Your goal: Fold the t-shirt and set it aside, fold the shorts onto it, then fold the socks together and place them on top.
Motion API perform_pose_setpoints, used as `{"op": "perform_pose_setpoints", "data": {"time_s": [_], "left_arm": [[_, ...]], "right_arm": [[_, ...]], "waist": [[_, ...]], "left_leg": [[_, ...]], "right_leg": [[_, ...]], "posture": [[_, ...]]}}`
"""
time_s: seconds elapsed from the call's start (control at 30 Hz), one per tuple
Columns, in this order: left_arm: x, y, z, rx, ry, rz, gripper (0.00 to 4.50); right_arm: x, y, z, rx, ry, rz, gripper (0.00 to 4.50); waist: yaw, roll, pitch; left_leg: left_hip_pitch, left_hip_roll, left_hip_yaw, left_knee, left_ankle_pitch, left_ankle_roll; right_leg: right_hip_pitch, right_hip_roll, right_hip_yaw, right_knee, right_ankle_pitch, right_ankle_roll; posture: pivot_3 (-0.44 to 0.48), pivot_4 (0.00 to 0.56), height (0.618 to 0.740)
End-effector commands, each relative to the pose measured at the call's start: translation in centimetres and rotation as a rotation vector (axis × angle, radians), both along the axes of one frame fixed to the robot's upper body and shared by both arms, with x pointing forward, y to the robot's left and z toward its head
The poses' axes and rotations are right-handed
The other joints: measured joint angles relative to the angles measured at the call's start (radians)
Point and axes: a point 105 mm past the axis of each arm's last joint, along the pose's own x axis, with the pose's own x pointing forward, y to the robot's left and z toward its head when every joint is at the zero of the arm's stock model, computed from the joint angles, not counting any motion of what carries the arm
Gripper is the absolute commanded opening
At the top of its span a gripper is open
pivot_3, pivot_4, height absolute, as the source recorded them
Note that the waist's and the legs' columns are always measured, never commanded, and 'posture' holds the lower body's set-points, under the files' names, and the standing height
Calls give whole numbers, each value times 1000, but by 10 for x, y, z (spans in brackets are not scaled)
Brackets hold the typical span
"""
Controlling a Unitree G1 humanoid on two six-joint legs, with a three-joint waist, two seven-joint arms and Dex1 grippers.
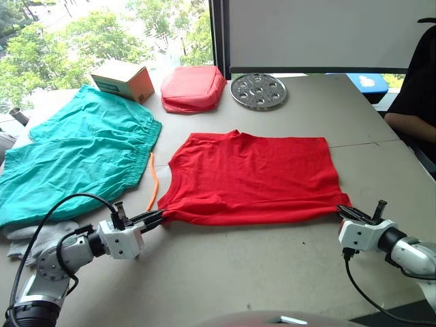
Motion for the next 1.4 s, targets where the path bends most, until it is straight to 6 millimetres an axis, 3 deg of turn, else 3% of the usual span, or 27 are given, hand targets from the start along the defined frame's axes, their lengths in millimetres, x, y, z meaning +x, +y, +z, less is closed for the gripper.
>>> {"op": "perform_pose_setpoints", "data": {"time_s": [0.03,0.33,0.7,1.07,1.4], "left_arm": [[-4,0,-1,-39,43,1,19],[-21,-5,-4,-135,224,-45,19],[-66,-12,-4,-188,467,-129,19],[-106,-13,1,-206,602,-124,19],[-128,-41,10,-194,711,-166,19]], "right_arm": [[2,-10,14,6,-36,-29,0],[4,3,22,126,54,20,0],[-45,8,3,144,410,130,0],[-72,-11,7,152,519,59,0],[-89,-14,0,172,601,59,0]], "waist": [[0,0,0],[-4,0,0],[-2,-2,0],[1,-3,0],[1,-4,1]], "left_leg": [[0,0,0,0,0,0],[0,0,0,0,-1,0],[0,1,-2,0,-2,0],[0,1,-4,1,-3,-3],[0,2,-4,2,-4,-3]], "right_leg": [[0,0,0,0,0,0],[0,0,0,0,0,0],[0,0,0,-1,0,0],[0,0,0,-2,0,0],[0,0,0,-2,0,0]], "posture": [[0,150,740],[0,150,740],[0,150,740],[0,150,740],[0,150,740]]}}
